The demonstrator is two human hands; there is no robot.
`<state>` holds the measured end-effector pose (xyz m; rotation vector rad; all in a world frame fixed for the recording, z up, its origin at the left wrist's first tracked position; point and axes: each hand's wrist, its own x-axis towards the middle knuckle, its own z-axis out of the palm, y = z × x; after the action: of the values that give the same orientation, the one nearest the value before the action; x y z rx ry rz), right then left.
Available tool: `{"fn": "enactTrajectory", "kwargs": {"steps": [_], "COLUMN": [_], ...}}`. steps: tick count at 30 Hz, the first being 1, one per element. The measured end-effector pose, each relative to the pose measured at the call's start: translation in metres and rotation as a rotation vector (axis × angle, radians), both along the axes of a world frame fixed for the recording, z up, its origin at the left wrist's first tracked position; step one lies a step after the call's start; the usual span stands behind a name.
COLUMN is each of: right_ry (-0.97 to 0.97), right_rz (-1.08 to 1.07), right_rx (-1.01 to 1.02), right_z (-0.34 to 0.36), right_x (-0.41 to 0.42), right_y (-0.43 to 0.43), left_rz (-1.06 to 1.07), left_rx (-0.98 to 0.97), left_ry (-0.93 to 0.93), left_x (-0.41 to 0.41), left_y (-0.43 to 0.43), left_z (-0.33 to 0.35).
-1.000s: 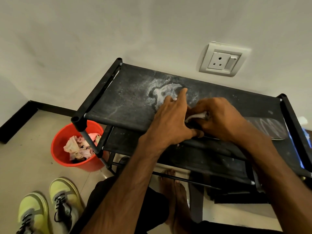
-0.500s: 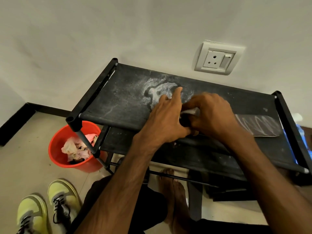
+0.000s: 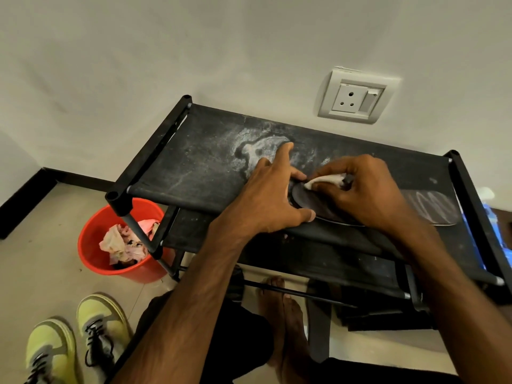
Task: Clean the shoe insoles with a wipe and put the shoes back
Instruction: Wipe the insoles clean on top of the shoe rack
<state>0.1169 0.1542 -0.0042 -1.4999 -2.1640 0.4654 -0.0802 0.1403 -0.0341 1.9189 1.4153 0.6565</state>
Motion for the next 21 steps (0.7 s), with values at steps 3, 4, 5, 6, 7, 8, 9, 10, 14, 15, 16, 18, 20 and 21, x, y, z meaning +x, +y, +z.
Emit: {"fn": "enactTrajectory", "kwargs": {"steps": [3, 4, 5, 6, 7, 8, 9, 10, 14, 15, 16, 18, 20, 21], "right_ry": [0.005, -0.006, -0.031, -0.066, -0.104, -0.142, -0.172, -0.19, -0.213, -0.227, -0.25, -0.303, -0.343, -0.358], "right_rz": [0.013, 0.017, 0.023, 0.032, 0.041, 0.052, 0.064, 0.079, 0.172, 0.191, 0.201, 0.192, 0.147, 0.111], "right_rx": [0.018, 0.02, 0.016, 0.007, -0.004, -0.015, -0.026, -0.038, -0.148, -0.183, -0.215, -0.247, -0.209, -0.164], "right_z": [0.001, 0.001, 0.0, 0.0, 0.001, 0.002, 0.004, 0.006, 0.017, 0.019, 0.022, 0.026, 0.026, 0.024], "right_x": [-0.012, -0.015, -0.017, -0.019, -0.02, -0.021, -0.021, -0.02, -0.013, -0.01, -0.008, -0.006, -0.009, -0.012], "right_y": [0.003, 0.004, 0.005, 0.005, 0.005, 0.004, 0.004, 0.002, -0.005, -0.007, -0.007, -0.008, -0.009, -0.009], "left_rz": [0.01, 0.016, 0.023, 0.029, 0.034, 0.037, 0.038, 0.037, 0.024, 0.021, 0.017, 0.003, -0.004, -0.005], "left_rx": [-0.004, -0.009, -0.012, -0.01, -0.006, -0.001, 0.005, 0.012, 0.057, 0.063, 0.07, 0.083, 0.081, 0.072], "left_ry": [0.005, 0.013, 0.022, 0.031, 0.037, 0.042, 0.046, 0.05, 0.078, 0.09, 0.104, 0.133, 0.139, 0.135], "left_x": [0.001, 0.002, 0.002, 0.003, 0.004, 0.004, 0.005, 0.005, 0.005, 0.006, 0.006, 0.008, 0.007, 0.006], "left_y": [0.0, -0.001, -0.001, -0.001, -0.001, -0.001, -0.001, -0.001, -0.003, -0.003, -0.003, -0.002, -0.002, -0.001], "left_z": [-0.001, -0.001, -0.001, -0.001, -0.001, -0.001, 0.0, 0.0, 0.002, 0.003, 0.003, 0.004, 0.005, 0.005]}}
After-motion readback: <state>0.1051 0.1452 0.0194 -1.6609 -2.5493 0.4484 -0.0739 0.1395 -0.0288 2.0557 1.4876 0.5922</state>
